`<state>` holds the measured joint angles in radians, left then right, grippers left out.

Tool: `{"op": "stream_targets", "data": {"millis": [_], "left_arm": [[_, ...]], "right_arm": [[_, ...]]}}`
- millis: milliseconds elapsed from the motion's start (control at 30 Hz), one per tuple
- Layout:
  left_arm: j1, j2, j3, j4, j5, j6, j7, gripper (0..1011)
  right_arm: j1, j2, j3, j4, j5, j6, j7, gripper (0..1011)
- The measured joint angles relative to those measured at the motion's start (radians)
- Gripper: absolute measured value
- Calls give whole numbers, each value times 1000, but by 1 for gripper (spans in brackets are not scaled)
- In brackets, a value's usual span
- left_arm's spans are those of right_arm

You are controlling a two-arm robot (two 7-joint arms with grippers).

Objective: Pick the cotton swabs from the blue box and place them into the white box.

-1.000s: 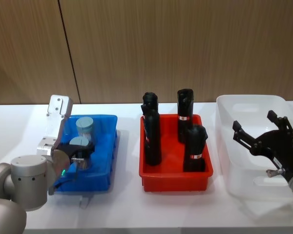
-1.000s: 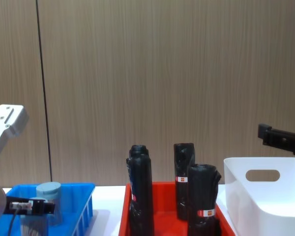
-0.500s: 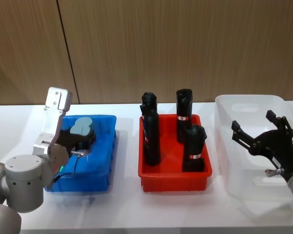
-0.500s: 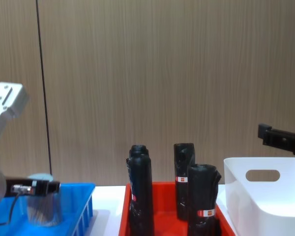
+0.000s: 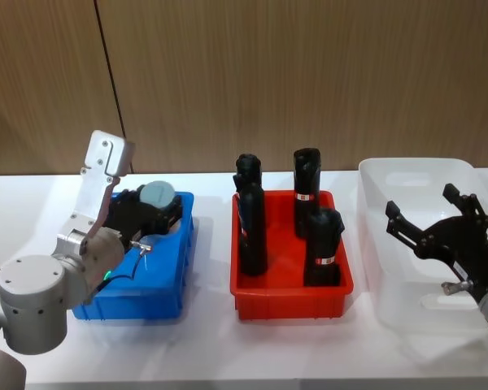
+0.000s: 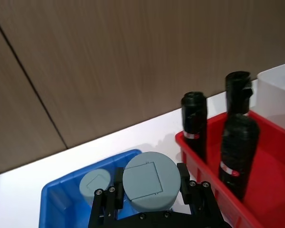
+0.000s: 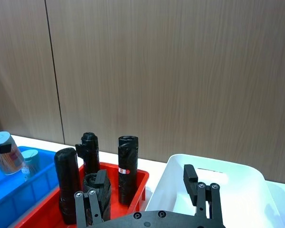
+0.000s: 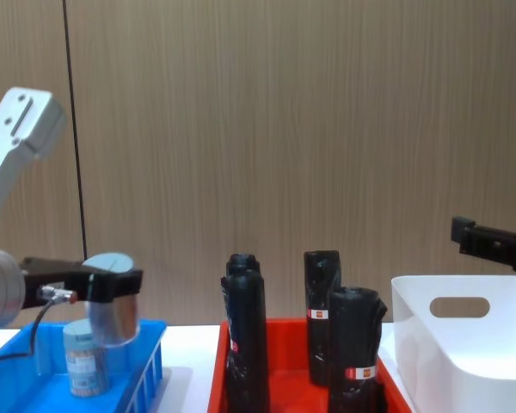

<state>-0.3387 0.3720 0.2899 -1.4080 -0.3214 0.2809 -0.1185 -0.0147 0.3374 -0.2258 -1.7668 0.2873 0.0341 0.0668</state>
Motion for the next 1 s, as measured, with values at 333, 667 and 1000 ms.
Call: {"op": "stream_targets", "data": {"millis": [333, 667, 1000], "left_arm": [[10, 16, 4, -46, 10, -35, -131, 670], [0, 20, 10, -53, -3, -55, -285, 670], [-29, 7, 21, -17, -36, -81, -438, 670]], "right_arm": [[0, 0, 0, 0, 0, 0, 0, 1002], [0, 0, 0, 0, 0, 0, 0, 1002], [0, 0, 0, 0, 0, 0, 0, 1001]]}}
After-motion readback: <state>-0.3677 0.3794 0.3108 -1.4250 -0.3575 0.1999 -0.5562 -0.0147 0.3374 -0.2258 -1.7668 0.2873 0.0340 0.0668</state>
